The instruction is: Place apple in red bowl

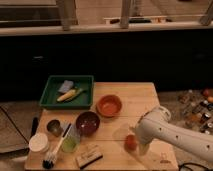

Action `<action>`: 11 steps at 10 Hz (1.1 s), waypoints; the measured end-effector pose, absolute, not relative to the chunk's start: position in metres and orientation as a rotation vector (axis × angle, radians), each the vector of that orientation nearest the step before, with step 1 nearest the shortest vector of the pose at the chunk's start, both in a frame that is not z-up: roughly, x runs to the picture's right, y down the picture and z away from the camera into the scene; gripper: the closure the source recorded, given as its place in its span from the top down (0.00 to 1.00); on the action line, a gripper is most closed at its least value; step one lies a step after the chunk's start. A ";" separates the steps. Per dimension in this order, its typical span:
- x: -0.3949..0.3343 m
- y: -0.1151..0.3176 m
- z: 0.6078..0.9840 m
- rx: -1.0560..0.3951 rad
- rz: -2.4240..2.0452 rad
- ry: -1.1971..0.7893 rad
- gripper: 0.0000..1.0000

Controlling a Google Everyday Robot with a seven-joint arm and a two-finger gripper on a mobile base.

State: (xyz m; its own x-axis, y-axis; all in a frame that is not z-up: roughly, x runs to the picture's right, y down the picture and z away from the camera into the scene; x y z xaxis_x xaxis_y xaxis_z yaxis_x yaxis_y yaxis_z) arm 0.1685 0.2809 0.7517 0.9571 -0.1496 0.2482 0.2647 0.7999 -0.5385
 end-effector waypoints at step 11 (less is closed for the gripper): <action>0.163 0.290 0.759 -0.629 -0.242 -0.213 0.00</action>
